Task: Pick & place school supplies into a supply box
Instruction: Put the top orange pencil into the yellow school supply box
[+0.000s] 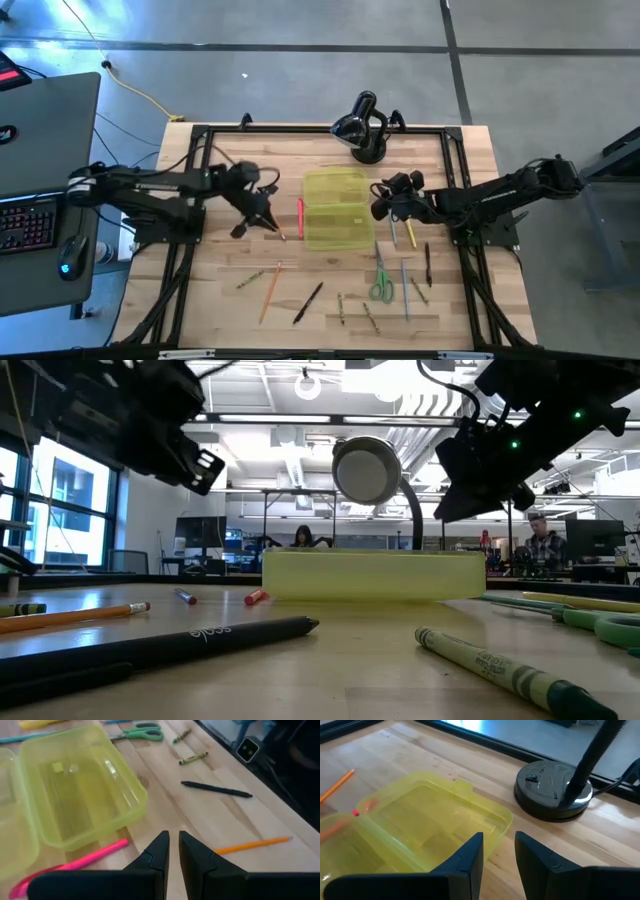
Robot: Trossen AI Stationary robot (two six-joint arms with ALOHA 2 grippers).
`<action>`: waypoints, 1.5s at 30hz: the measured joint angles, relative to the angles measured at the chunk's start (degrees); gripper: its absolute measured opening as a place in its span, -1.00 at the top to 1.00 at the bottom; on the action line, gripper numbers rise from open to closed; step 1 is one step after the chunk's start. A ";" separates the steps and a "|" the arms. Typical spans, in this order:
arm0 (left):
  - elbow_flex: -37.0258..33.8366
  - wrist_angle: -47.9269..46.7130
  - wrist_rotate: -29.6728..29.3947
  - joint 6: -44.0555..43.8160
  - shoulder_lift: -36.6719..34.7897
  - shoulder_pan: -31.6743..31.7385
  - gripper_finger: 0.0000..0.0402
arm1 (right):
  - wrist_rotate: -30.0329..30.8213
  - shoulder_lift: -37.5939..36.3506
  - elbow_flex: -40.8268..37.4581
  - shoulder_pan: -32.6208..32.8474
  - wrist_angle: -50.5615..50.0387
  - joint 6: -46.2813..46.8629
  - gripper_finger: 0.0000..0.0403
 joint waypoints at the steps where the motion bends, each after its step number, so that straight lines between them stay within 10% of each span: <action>1: 0.07 0.10 2.57 1.72 0.76 2.31 0.63 | -0.14 0.00 0.00 0.00 0.00 0.00 0.54; 9: 0.07 0.26 24.62 11.33 7.13 16.88 0.63 | -0.17 0.00 0.00 0.02 -0.01 0.00 0.54; 28: 1.27 10.63 14.55 -0.57 15.68 14.16 0.63 | -0.15 0.00 0.00 0.02 -0.02 1.49 0.54; 45: 1.82 -7.21 13.67 18.82 12.33 11.08 0.63 | -1.77 0.00 0.00 0.04 -0.47 0.93 0.54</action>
